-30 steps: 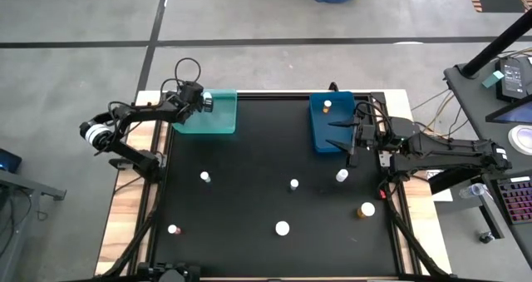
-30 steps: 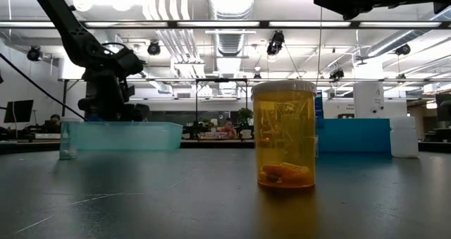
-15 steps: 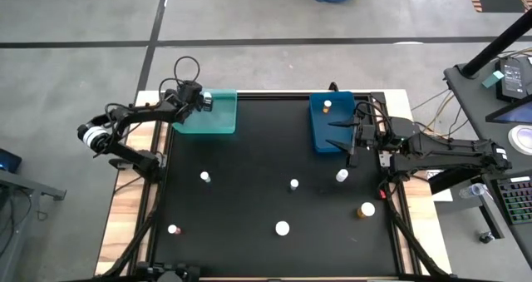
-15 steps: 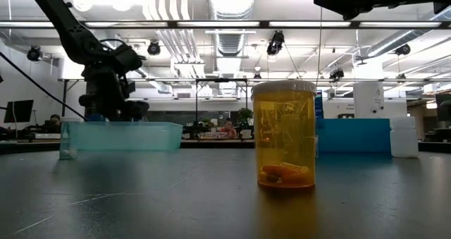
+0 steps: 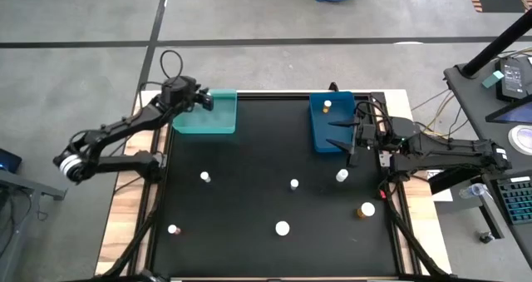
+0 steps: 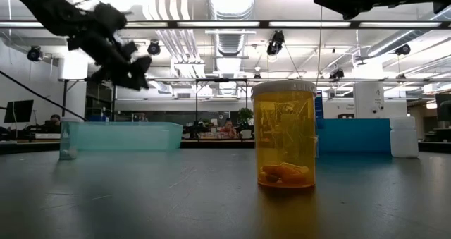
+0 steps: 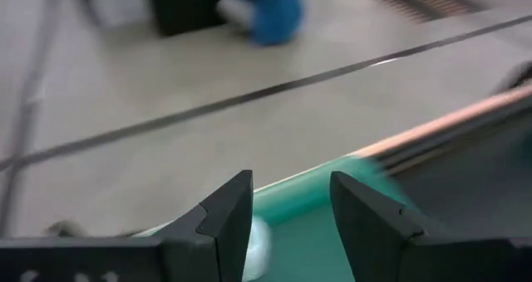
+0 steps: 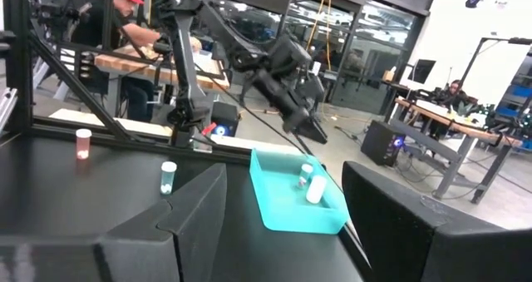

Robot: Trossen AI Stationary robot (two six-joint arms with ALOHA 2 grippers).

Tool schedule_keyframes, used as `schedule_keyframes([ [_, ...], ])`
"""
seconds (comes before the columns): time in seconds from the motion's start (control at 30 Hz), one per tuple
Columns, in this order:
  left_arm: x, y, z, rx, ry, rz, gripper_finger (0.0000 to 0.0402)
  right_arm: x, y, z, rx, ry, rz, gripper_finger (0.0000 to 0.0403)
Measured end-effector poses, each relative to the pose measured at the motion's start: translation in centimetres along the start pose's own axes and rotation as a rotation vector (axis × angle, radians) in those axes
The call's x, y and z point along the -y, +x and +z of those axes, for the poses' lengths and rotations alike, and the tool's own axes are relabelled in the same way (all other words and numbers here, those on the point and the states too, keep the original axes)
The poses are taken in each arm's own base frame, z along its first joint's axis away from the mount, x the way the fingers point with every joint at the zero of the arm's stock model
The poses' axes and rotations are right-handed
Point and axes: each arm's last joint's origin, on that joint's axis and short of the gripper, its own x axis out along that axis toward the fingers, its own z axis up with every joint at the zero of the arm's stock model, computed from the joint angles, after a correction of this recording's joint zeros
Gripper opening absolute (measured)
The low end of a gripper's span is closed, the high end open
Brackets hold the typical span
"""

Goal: Pick and place medicine bottles into bin by pill shape (circle, oval)
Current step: Put the blue tablet bottle into the blue bin

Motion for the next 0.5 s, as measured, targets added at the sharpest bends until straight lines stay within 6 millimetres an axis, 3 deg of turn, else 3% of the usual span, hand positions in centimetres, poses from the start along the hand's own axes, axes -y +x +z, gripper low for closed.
schedule_keyframes([
  [0.27, 2.1, -3.7, 1.5, 0.119, 0.016, -0.277, 0.0147, 0.0, 0.2, -0.1, -0.002, 0.008, 0.000, 0.0231],
  [0.5, 4.4, -5.9, 1.3, 0.146, 0.056, -0.510, 0.0147, 0.0, 0.2, 0.1, 0.012, 0.022, -0.003, 0.0231],
])
